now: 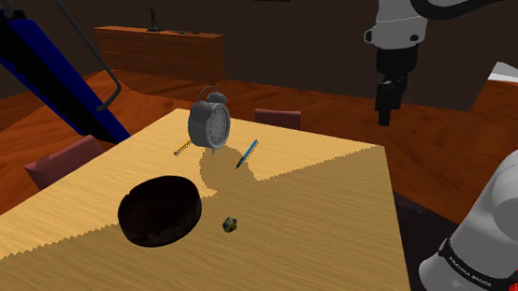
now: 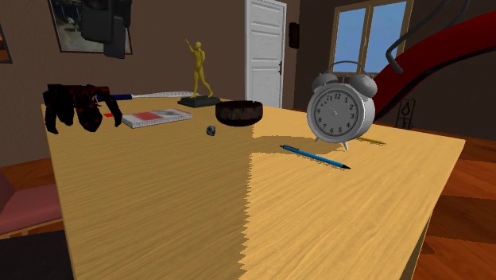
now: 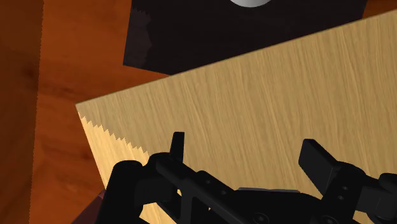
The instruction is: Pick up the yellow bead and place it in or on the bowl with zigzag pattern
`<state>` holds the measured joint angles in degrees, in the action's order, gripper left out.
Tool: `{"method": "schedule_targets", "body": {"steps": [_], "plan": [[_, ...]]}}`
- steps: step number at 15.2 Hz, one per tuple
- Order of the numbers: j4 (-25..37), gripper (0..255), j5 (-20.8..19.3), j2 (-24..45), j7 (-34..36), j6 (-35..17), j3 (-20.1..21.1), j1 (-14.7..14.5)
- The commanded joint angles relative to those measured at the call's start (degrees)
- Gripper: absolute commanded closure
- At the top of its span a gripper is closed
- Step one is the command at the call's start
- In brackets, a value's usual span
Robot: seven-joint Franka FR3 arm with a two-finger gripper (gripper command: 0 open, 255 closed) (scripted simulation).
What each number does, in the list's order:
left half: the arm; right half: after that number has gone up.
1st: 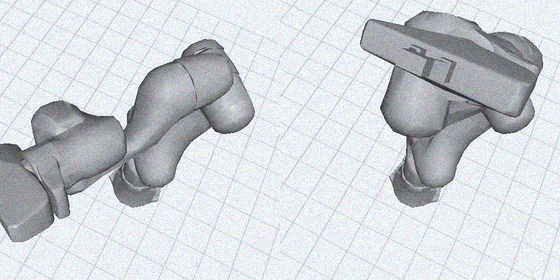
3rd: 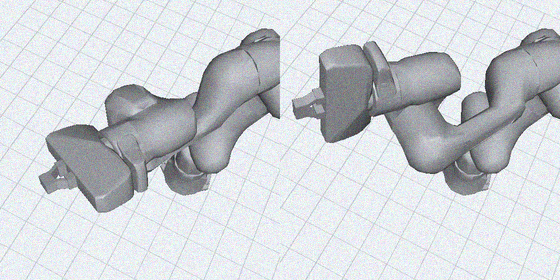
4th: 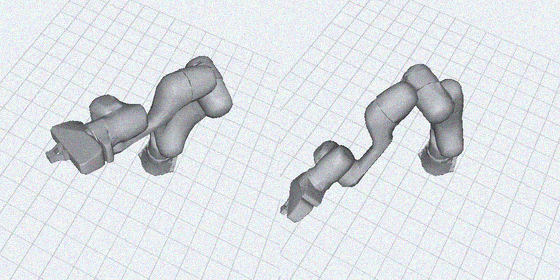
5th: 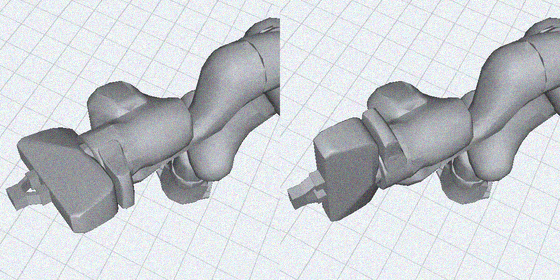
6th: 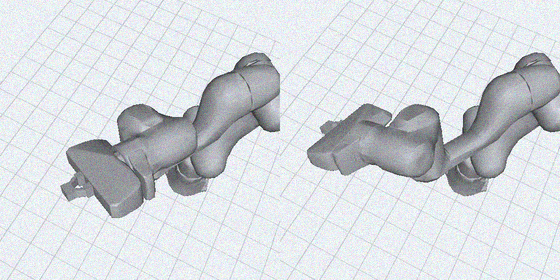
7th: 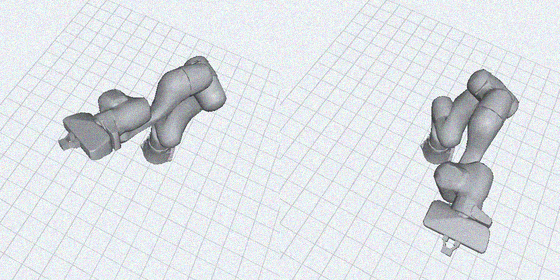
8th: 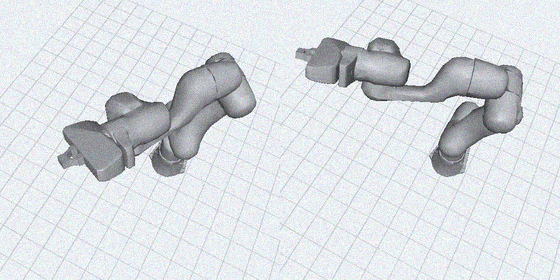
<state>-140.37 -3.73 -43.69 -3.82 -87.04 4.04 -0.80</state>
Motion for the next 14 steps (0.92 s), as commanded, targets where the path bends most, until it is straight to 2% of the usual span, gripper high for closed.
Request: {"method": "schedule_targets", "body": {"steps": [1, 8, 14], "plan": [[0.0, 0, 0.0, 0.0, 0.0, 0.0, 0.0, 0.0], [-1.36, 0, 5.72, 6.12, 7.23, -9.1, 6.97, -3.48], [0.13, 0, 8.8, 13.93, 13.29, -17.14, 13.04, -5.76]]}}
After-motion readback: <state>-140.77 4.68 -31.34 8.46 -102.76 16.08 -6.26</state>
